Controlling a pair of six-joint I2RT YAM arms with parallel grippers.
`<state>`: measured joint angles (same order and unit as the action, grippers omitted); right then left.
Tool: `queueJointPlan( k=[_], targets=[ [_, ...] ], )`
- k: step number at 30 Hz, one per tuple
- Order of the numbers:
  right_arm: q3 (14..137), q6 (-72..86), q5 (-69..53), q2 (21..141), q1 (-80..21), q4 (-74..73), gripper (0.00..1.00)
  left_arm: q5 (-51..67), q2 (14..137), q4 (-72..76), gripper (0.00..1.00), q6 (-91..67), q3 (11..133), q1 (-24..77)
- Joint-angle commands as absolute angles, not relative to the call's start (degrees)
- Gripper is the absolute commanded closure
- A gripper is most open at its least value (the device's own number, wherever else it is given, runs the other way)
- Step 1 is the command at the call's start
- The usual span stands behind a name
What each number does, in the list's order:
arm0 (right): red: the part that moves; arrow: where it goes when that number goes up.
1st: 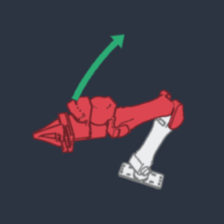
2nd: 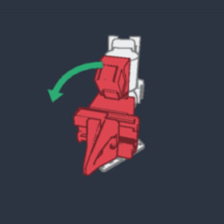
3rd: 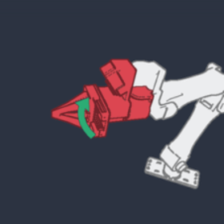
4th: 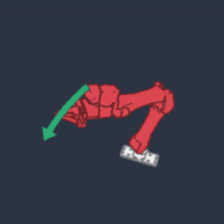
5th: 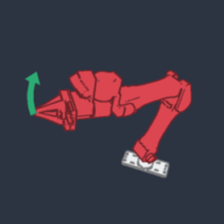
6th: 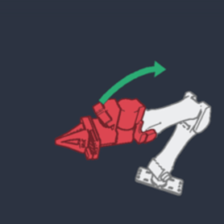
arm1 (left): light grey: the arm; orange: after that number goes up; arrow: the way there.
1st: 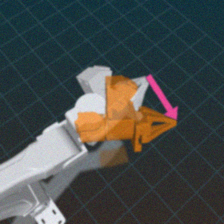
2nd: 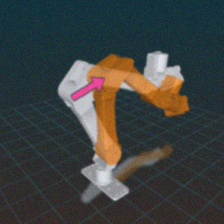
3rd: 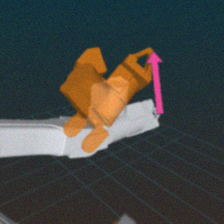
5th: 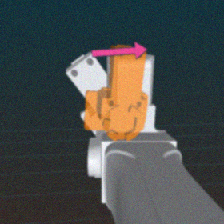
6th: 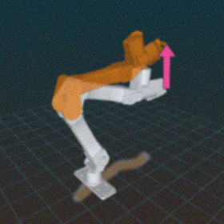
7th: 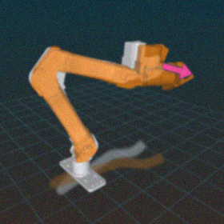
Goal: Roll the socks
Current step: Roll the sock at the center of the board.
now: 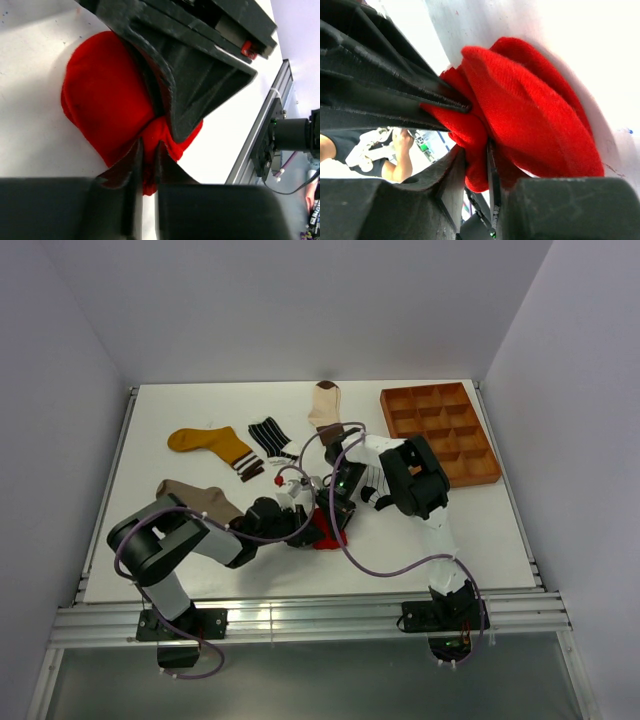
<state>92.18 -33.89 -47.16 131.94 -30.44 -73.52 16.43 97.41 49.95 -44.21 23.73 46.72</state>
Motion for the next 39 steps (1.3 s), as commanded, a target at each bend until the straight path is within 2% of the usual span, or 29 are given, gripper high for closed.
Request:
queueJointPlan(
  k=[1, 5, 6, 7, 10, 15, 21, 27, 30, 36, 39],
  targets=[
    [89.48, -34.72, -37.79, 131.40, -29.71, -62.50, 0.70, 14.42, 98.96, 44.05, 0.93, -45.79, 26.01, 47.02],
    [86.93, -33.84, -38.41, 127.63, -29.62, -59.95, 0.65, 13.36, 101.33, 39.46, 1.00, -45.00, 27.51, 47.11],
    [86.14, -33.49, -38.41, 125.62, -29.53, -59.07, 0.61, 13.53, 101.69, 38.77, 1.00, -45.35, 27.77, 47.02],
    [84.74, -33.23, -38.67, 124.55, -29.27, -57.58, 0.54, 13.88, 102.12, 37.98, 1.00, -45.44, 28.12, 46.93],
    [83.24, -32.87, -40.60, 121.38, -28.22, -56.78, 0.47, 13.10, 102.83, 33.85, 1.00, -45.97, 30.40, 46.93],
    [83.15, -32.35, -44.73, 118.39, -24.18, -57.48, 0.46, 13.88, 102.75, 26.81, 1.00, -47.02, 31.82, 46.67],
    [79.72, -31.55, -44.57, 110.93, -19.08, -52.13, 0.46, 21.78, 102.48, 21.29, 1.00, -47.99, 32.78, 43.08],
    [68.13, -34.62, -38.42, 96.46, -18.54, -38.60, 0.46, 28.83, 102.22, 13.11, 1.00, -48.51, 36.47, 40.61],
    [60.93, -38.75, -34.82, 88.37, -20.65, -32.62, 0.46, 30.84, 101.95, 8.80, 1.00, -48.95, 38.23, 40.25],
    [43.27, -45.08, -25.05, 74.55, -33.12, -20.40, 0.41, 33.66, 101.95, 1.50, 1.00, -50.71, 39.99, 39.20],
    [40.26, -45.79, -22.77, 69.71, -38.31, -17.06, 0.39, 34.45, 101.69, 0.18, 1.00, -51.50, 40.60, 38.50]
  ],
)
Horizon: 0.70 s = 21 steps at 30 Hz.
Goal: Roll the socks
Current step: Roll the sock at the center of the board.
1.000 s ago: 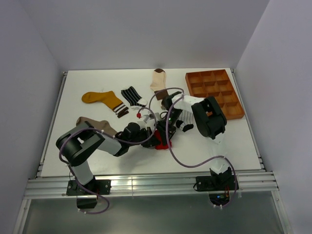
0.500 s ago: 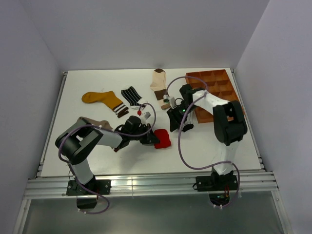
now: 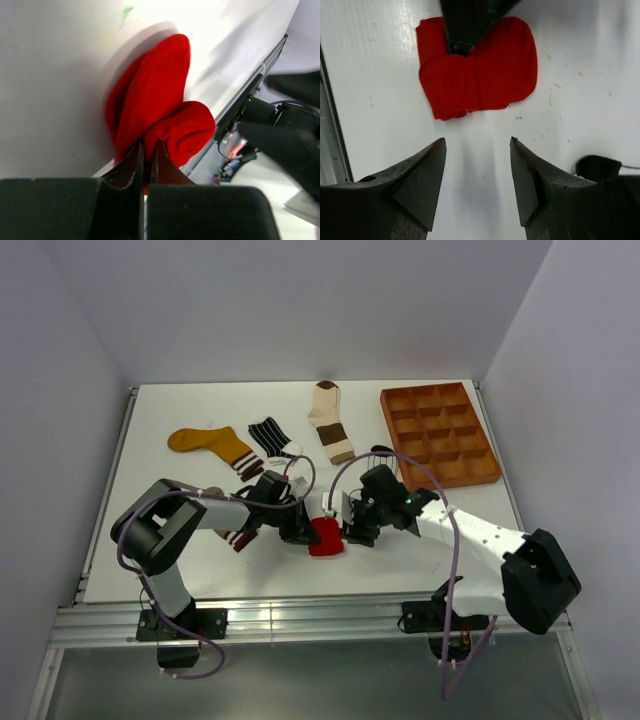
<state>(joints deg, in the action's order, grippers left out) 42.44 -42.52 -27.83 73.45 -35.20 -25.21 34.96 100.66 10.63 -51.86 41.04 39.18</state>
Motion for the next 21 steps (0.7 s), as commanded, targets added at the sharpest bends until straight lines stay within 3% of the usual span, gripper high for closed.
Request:
queueJointPlan(
  k=[1, 13, 21],
  targets=[
    [38.77, -46.05, -22.07, 68.91, -39.63, -15.92, 0.38, 34.54, 101.43, -1.56, 1.00, -51.68, 40.87, 38.32],
    [31.20, -46.41, -10.03, 67.76, -59.31, -6.78, 0.37, 34.54, 103.27, -4.83, 1.00, -53.44, 43.86, 37.53],
    [33.13, -45.35, -4.75, 75.05, -63.02, -3.61, 0.41, 35.15, 103.18, -4.92, 0.98, -53.70, 44.47, 37.53]
  ],
)
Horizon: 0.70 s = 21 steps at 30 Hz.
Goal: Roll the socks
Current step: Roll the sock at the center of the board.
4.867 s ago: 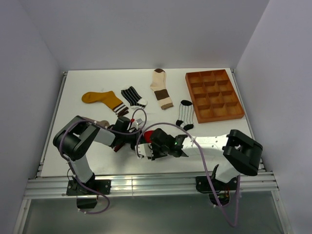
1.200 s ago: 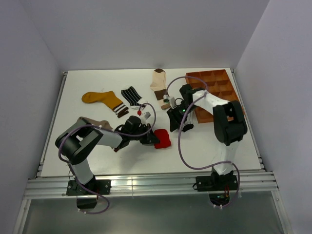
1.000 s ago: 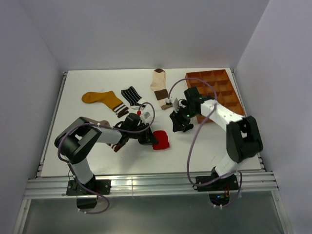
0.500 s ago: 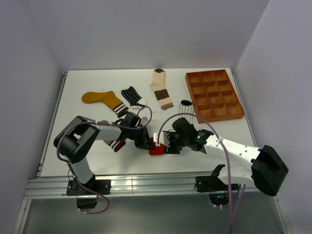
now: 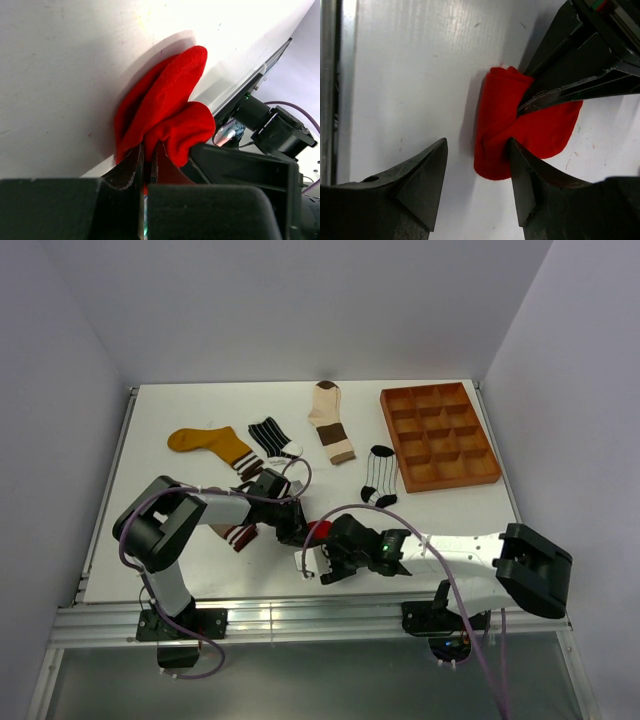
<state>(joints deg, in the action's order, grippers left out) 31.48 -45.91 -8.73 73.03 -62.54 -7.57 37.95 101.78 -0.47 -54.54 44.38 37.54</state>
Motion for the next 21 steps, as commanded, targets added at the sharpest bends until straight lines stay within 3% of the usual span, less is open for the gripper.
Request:
queueJointPlan(
  k=[1, 7, 11, 14, 21],
  targets=[
    [33.66, -45.09, -4.05, 76.97, -63.02, -3.69, 0.41, 35.16, 103.18, -4.92, 0.98, -53.61, 44.65, 37.62],
    [36.38, -43.51, -1.76, 80.77, -61.79, -3.86, 0.51, 36.03, 103.62, -4.05, 0.96, -53.26, 44.56, 37.53],
    [39.28, -41.75, -4.83, 82.26, -59.33, -7.64, 0.74, 36.12, 103.54, -2.64, 0.91, -53.26, 44.03, 37.62],
    [44.36, -41.05, -9.92, 83.67, -55.82, -13.43, 0.79, 35.95, 102.40, -0.88, 0.86, -53.52, 42.72, 37.44],
    [57.12, -42.10, -26.09, 91.22, -45.71, -33.63, 0.80, 30.16, 96.78, -0.44, 0.75, -53.61, 41.75, 36.74]
  ],
)
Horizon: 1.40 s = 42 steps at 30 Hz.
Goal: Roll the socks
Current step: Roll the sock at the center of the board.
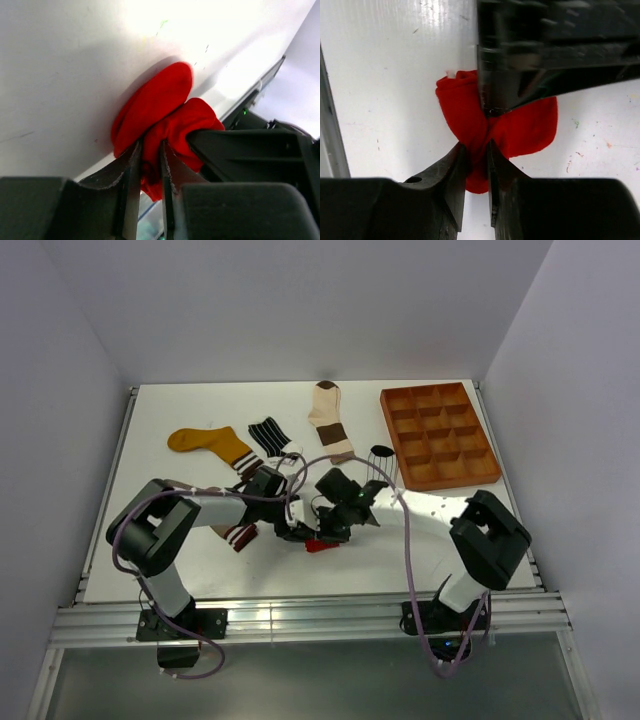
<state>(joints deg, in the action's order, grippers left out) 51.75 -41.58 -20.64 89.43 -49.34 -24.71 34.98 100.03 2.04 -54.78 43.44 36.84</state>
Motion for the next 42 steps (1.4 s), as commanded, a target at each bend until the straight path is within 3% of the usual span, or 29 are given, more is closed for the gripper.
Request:
queueJointPlan(
  k=[1, 11, 19, 25, 42],
  targets=[
    [58.09, -42.36, -27.15, 93.14, -44.83, -34.88, 0.80, 29.45, 96.16, -0.53, 0.75, -53.70, 41.66, 36.65],
    [71.18, -44.47, -34.19, 108.61, -38.15, -48.42, 0.80, 19.79, 87.73, 3.68, 0.73, -53.17, 35.26, 36.04],
    [77.34, -44.47, -34.37, 115.13, -36.83, -54.22, 0.79, 11.00, 77.18, 13.17, 0.63, -51.43, 26.46, 36.74],
    [82.17, -44.56, -35.24, 120.84, -36.74, -58.27, 0.79, 3.79, 70.49, 21.35, 0.45, -45.54, 23.64, 41.04],
    [92.55, -41.31, -37.44, 129.72, -35.16, -65.39, 0.78, 7.29, 86.47, 41.47, 0.45, -36.47, 26.46, 47.11]
  ],
)
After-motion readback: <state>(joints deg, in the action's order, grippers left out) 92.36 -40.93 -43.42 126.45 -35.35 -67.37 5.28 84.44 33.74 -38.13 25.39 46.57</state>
